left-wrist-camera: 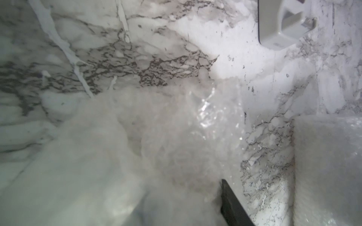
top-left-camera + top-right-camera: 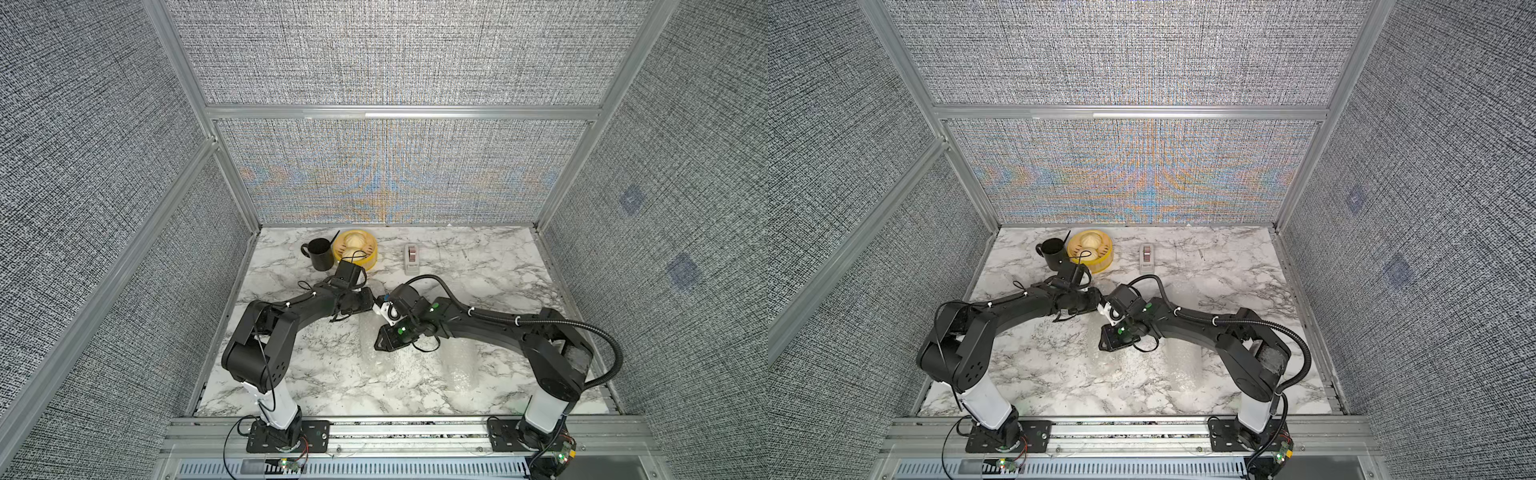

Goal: Wrap vases in bubble wrap
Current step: Wrap the vase in bubble wrap.

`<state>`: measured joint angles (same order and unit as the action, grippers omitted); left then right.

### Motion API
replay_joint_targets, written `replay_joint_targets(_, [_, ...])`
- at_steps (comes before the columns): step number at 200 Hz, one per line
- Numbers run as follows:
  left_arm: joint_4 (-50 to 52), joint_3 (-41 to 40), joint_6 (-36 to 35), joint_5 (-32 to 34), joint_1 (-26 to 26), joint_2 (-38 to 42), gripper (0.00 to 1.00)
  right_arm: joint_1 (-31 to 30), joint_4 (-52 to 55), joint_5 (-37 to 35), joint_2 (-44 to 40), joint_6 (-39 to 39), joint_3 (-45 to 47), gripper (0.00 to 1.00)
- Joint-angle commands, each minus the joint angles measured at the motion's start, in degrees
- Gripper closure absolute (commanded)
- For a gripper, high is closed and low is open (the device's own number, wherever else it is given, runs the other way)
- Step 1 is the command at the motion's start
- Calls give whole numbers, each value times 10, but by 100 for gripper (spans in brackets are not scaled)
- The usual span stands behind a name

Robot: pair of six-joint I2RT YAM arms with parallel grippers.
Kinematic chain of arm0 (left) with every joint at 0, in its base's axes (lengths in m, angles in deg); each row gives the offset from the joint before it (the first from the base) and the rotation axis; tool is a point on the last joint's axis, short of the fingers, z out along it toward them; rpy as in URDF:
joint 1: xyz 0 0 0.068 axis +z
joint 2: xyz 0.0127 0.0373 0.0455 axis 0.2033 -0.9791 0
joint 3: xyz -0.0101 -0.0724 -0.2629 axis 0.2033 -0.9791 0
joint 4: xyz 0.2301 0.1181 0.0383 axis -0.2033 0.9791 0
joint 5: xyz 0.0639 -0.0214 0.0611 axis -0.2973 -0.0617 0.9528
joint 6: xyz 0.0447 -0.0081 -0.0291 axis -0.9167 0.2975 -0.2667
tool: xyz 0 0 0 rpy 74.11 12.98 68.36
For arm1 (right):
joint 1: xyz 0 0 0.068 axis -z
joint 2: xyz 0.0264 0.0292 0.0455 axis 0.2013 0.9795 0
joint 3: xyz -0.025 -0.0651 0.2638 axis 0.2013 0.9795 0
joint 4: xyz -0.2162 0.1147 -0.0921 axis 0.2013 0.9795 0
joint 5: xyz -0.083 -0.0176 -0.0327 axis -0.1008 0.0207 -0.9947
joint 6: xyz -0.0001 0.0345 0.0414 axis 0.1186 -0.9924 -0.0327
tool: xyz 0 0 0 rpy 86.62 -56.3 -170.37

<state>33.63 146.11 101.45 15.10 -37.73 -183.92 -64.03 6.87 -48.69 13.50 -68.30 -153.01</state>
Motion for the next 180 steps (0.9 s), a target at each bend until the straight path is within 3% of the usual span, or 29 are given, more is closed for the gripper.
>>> replay_joint_targets(1, [34, 3, -21, 18, 0, -3, 58, 0, 16, -19, -16, 17, -10, 64])
replay_joint_targets(42, [43, 8, -35, 19, -2, -3, 58, 0, 51, -23, -7, 24, -25, 65])
replay_joint_targets(61, [44, 4, -38, 27, -3, -2, 58, 2, 48, -31, 2, 28, -15, 72])
replay_joint_targets(108, [42, 5, -41, 31, -3, -7, 58, 0, 33, -27, 43, 36, -13, 75])
replay_joint_targets(180, [36, 11, -66, 26, -5, -8, 58, 19, 38, -110, -65, 94, -22, 66])
